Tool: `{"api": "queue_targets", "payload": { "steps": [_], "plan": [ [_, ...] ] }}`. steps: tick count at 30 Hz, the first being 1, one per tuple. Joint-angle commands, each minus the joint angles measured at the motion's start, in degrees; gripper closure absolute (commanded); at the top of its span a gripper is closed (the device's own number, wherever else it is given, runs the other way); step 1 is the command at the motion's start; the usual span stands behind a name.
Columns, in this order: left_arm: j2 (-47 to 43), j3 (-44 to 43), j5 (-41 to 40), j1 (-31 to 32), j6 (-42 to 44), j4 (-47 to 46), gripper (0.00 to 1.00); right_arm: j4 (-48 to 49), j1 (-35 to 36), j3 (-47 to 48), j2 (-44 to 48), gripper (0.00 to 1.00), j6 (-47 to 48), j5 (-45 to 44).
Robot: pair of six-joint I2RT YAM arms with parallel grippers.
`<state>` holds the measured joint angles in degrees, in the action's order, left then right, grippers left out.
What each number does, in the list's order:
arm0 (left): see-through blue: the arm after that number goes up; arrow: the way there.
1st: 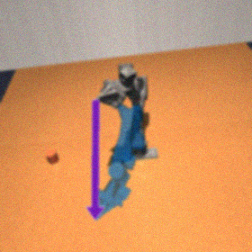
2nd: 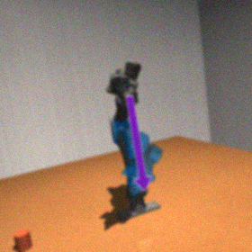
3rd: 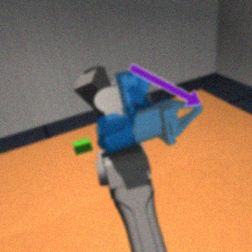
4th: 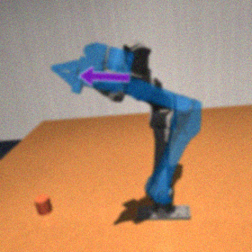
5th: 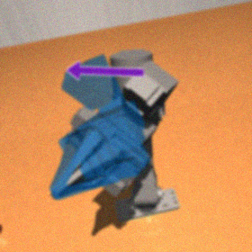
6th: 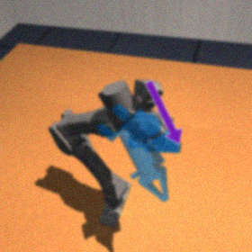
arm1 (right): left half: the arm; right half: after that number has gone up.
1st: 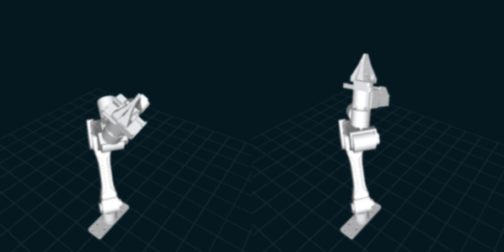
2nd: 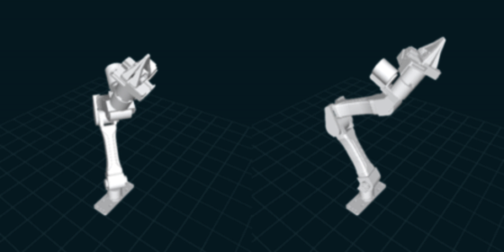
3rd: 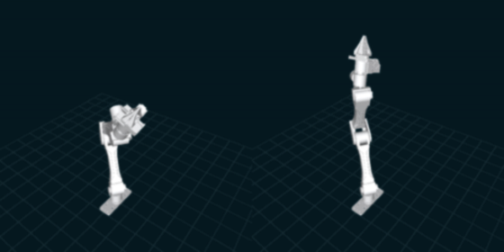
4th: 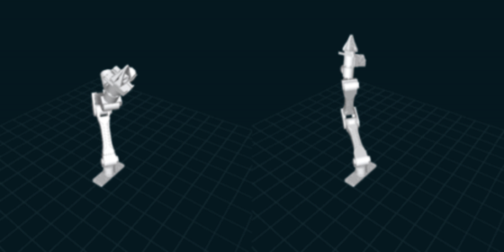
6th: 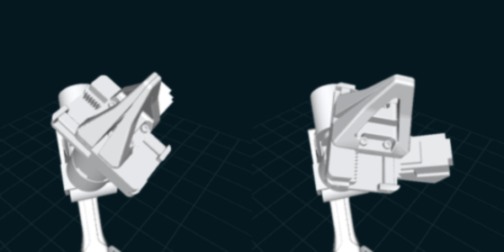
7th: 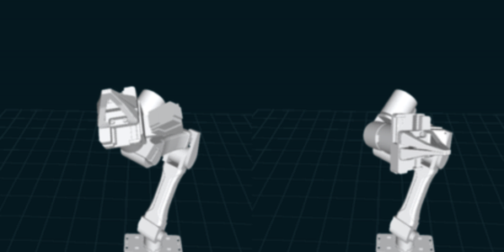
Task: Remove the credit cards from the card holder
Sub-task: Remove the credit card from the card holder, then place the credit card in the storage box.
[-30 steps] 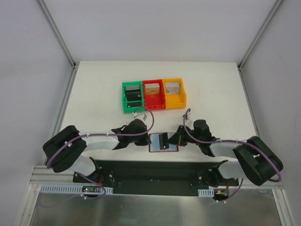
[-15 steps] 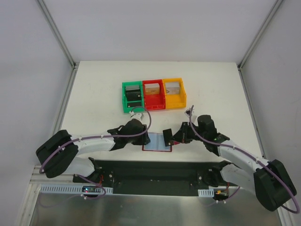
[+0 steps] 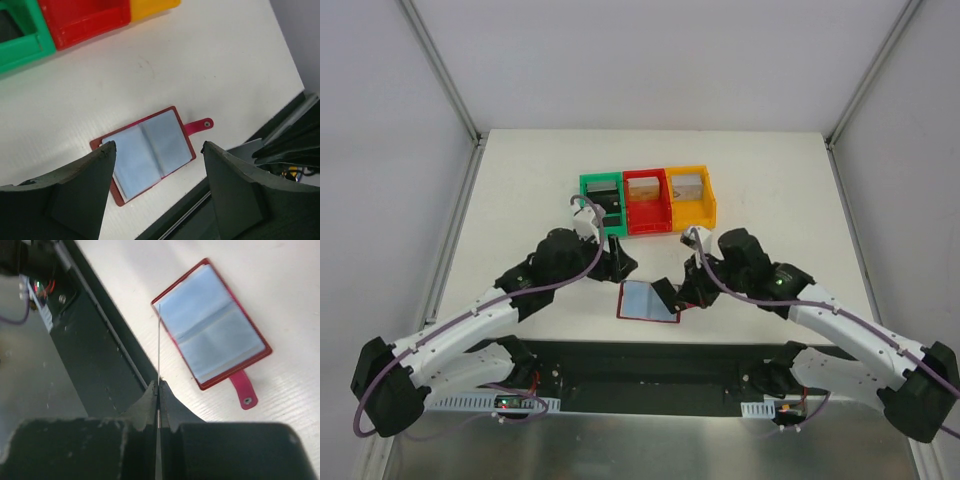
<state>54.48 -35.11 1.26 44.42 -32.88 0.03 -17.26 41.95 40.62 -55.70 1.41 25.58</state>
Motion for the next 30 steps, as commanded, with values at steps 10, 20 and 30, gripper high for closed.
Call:
{"api": "queue_targets", "payload": {
  "steps": [10,20,30],
  "plan": [
    [-9.3,-5.5,42.7,-4.9,17.2,-0.2,0.23,-22.5,7.9,19.0,-9.1,0.99,17.2,10.2],
    [-4.3,-5.9,52.4,-4.8,16.4,1.5,0.26,-25.9,11.1,22.8,-10.1,1.0,17.8,10.5],
    [-0.7,-5.9,54.4,-3.6,17.2,1.5,0.38,-25.3,12.8,25.6,-12.7,0.99,17.6,10.7]
  ]
}}
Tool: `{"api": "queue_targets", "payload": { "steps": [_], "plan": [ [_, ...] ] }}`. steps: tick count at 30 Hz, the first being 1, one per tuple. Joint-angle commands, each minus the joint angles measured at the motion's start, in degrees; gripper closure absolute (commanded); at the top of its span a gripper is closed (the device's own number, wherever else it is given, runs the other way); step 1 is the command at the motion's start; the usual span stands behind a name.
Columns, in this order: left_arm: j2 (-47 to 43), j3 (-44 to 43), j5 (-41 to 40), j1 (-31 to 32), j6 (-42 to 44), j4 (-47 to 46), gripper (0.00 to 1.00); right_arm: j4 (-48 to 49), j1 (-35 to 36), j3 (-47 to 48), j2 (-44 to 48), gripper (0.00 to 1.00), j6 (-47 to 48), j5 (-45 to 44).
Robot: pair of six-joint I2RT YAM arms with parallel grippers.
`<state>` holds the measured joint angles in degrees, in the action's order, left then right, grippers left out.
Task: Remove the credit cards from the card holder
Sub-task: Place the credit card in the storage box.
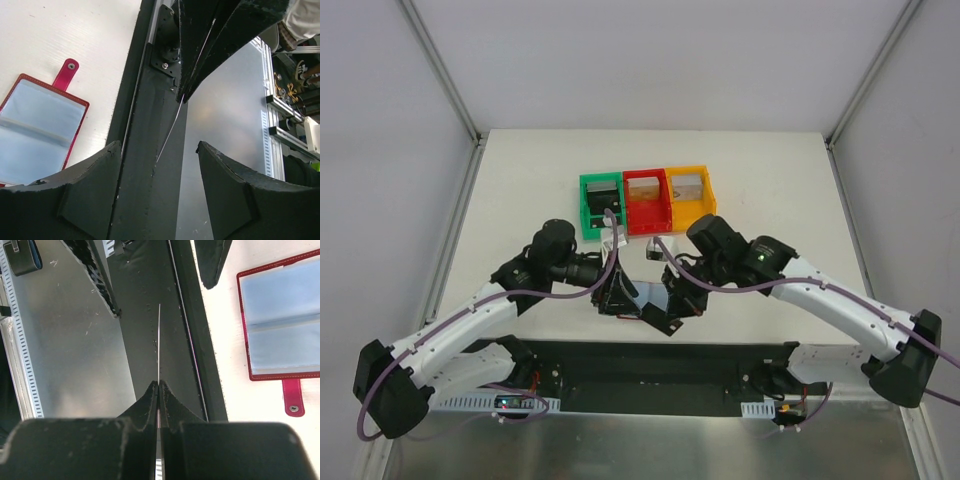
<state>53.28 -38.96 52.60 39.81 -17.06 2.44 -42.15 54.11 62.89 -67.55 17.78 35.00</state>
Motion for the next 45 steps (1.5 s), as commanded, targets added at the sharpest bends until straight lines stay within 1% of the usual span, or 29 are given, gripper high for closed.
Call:
{"api": "queue_targets", "payload": {
  "steps": [1,7,11,14,18,19,20,22,23,26,32,40,45],
  "plan": [
    [0.6,-2.0,2.9,1.2,1.6,-0.9,0.41,-0.3,0.6,3.6,-1.1,0.99,1.2,1.3],
    [1.0,-1.0,2.5,2.3,2.1,-1.0,0.53,0.1,0.6,5.5,-2.3,0.99,1.3,1.6],
    [0.9,-0.7,2.2,2.7,2.4,-1.0,0.66,0.2,0.6,6.3,-3.0,0.99,1.3,2.1],
    [0.9,-0.7,2.1,2.9,2.2,-1.1,0.77,0.3,0.6,6.7,-3.4,0.99,1.3,2.3],
    [1.0,-0.7,2.3,3.0,1.9,-1.7,0.99,0.9,0.6,7.0,-3.8,0.99,1.0,2.8],
    [0.9,-0.5,2.2,3.1,1.9,-2.0,1.0,1.2,0.6,6.9,-3.9,0.99,0.8,3.0],
    [0.6,-0.3,2.2,3.1,1.9,-2.2,1.0,1.6,0.6,6.8,-3.9,0.95,0.5,2.9],
    [-0.3,0.1,1.5,3.2,2.0,-2.2,1.0,2.5,0.6,6.5,-3.7,0.82,-0.1,3.2],
    [-1.0,0.2,1.2,3.2,2.1,-2.2,1.0,3.1,0.6,6.1,-3.6,0.78,-0.4,3.5],
    [-2.2,0.5,0.2,3.2,2.4,-2.2,1.0,4.4,0.6,5.5,-2.9,0.73,-1.1,3.7],
    [-2.7,0.8,-0.3,3.2,2.2,-2.2,1.0,8.0,-0.3,4.5,-1.9,0.72,-3.6,5.1],
    [-4.3,1.5,-1.2,3.2,1.9,-4.1,1.0,15.3,-3.5,1.4,0.3,0.77,-8.1,9.6],
    [-5.7,3.5,-1.4,3.2,-0.4,-8.3,1.0,16.3,-4.1,0.4,0.7,0.78,-9.0,10.9]
  ]
}}
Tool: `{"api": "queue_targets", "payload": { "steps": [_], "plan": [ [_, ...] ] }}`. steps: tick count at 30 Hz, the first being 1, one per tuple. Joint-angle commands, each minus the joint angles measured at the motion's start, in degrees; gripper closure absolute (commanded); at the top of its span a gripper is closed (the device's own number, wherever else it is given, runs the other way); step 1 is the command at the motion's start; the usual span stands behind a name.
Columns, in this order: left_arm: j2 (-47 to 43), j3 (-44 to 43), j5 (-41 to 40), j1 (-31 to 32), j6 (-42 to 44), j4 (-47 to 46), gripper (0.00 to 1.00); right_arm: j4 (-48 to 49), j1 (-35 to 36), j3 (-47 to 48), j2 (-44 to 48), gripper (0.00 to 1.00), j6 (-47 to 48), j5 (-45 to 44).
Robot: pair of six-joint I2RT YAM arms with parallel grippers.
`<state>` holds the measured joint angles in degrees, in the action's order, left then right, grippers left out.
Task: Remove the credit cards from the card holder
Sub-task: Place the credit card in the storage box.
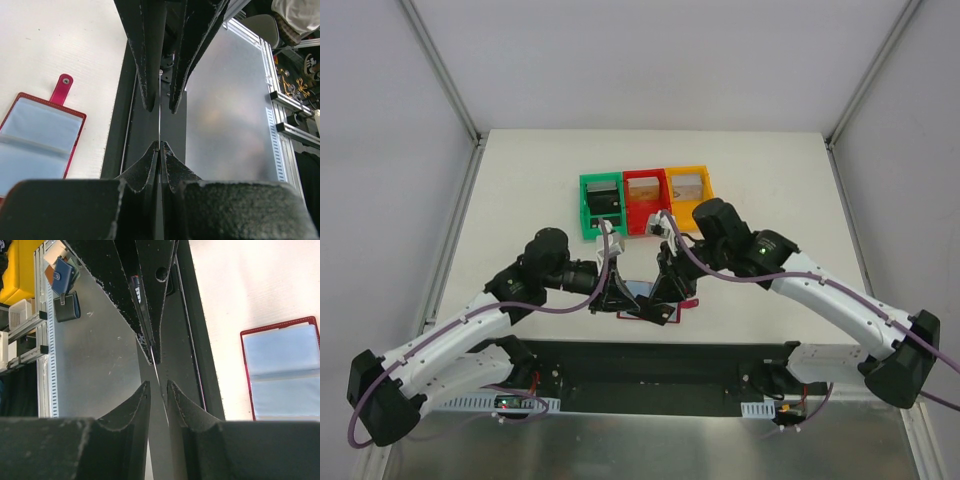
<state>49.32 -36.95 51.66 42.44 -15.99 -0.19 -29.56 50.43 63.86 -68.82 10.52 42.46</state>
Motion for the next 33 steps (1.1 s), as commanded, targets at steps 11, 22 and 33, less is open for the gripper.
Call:
{"api": "queue_targets", "payload": {
  "steps": [11,22,33],
  "plan": [
    [-4.1,4.4,-1.4,0.5,-5.2,-12.7,1.0,9.3,-2.4,-3.6,3.9,0.79,-5.8,6.1],
    [-4.9,5.3,-2.3,0.4,-5.8,-13.9,1.0,9.6,-3.8,-5.1,5.0,0.82,-6.1,7.0],
    [-4.8,5.0,-3.7,0.3,-6.2,-14.1,1.0,9.8,-3.8,-5.1,4.4,0.99,-6.7,7.9]
  ]
}}
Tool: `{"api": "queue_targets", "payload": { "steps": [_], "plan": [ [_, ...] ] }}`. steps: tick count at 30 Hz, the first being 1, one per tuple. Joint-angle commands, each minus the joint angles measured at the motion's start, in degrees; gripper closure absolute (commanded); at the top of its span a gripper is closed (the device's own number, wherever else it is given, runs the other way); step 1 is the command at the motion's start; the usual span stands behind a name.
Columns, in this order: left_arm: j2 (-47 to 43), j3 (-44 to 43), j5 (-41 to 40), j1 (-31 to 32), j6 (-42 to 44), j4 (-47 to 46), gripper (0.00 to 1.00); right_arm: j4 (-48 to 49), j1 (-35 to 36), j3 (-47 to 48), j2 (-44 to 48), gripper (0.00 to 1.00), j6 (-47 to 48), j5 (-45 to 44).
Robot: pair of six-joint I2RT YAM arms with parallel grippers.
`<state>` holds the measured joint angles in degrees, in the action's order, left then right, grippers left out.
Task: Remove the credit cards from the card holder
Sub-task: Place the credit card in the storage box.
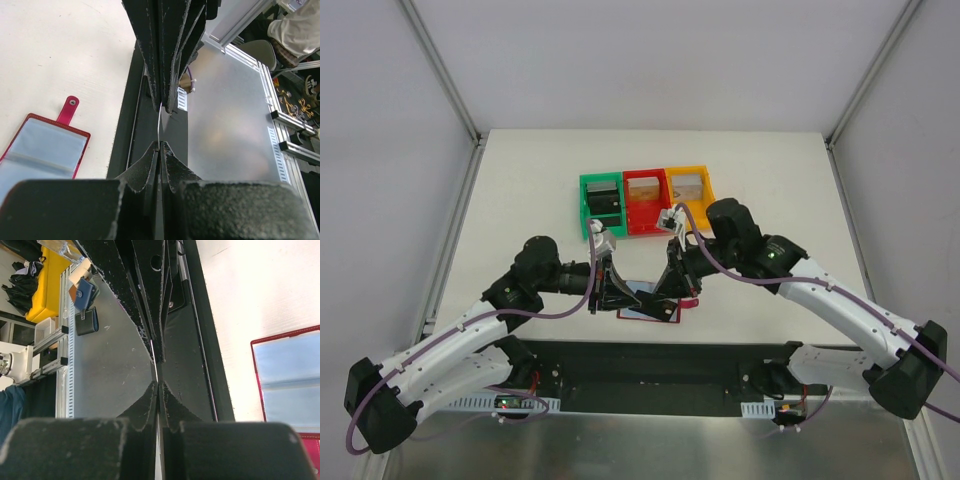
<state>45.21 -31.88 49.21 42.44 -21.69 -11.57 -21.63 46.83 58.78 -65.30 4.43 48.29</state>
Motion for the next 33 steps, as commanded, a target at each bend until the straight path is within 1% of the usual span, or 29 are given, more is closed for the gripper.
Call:
{"api": "queue_targets", "payload": {
  "steps": [1,3,5,7,10,12,14,15,16,19,23,27,28,31,33],
  "plan": [
    [-0.7,-0.1,-1.8,0.2,-0.5,-2.2,0.97,2.0,-0.2,0.1,0.7,0.99,-0.5,2.4],
    [-1.1,-0.5,-3.6,0.0,-0.3,-0.9,0.7,2.3,-0.2,0.4,0.7,0.99,-0.5,3.2],
    [-2.1,-0.5,-5.6,-0.4,-0.1,0.5,0.47,2.6,-0.4,0.6,1.0,0.99,-0.6,3.7],
    [-3.8,-0.7,-7.5,-0.8,0.5,2.5,0.36,3.2,-0.9,0.8,1.4,0.99,-0.7,4.0],
    [-6.8,-2.3,-11.1,-1.9,1.9,7.8,0.26,4.2,-2.7,0.9,1.8,0.99,-2.1,3.0],
    [-9.4,-3.8,-15.5,-3.0,2.8,11.4,0.24,2.8,-3.9,1.9,1.4,0.99,-3.9,-1.9],
    [-11.9,-5.3,-21.1,-3.5,3.0,16.6,0.21,-0.4,-4.7,4.0,0.4,0.99,-4.3,-12.6],
    [-13.2,-5.8,-25.0,-3.6,3.0,18.1,0.21,-0.5,-4.8,4.4,-0.1,0.99,-4.3,-18.8],
    [-15.0,-6.0,-28.4,-3.6,2.6,19.6,0.19,0.0,-4.8,4.7,-0.4,0.99,-4.3,-24.0],
    [-19.8,-5.3,-38.4,-3.6,0.8,22.4,0.17,5.9,-4.8,4.2,-1.3,0.99,-1.0,-32.6],
    [-24.5,-4.3,-43.2,-3.6,-1.5,25.6,0.21,7.4,-4.8,9.1,-8.0,0.99,9.1,-33.7],
    [-26.8,-3.5,-45.5,-3.6,-3.0,28.7,0.24,11.2,-4.6,11.5,-13.6,0.99,21.6,-30.7],
    [-27.4,-3.3,-45.8,-3.6,-3.2,29.3,0.24,10.9,-4.8,13.6,-15.4,0.99,23.9,-29.1],
    [-28.5,-2.4,-46.9,-3.6,-4.3,30.4,0.25,5.3,-5.7,22.6,-22.2,1.0,32.2,-21.9],
    [-29.0,-1.7,-47.1,-3.6,-4.5,30.5,0.26,4.1,-5.7,26.8,-26.6,1.0,38.1,-19.5]
  ]
}}
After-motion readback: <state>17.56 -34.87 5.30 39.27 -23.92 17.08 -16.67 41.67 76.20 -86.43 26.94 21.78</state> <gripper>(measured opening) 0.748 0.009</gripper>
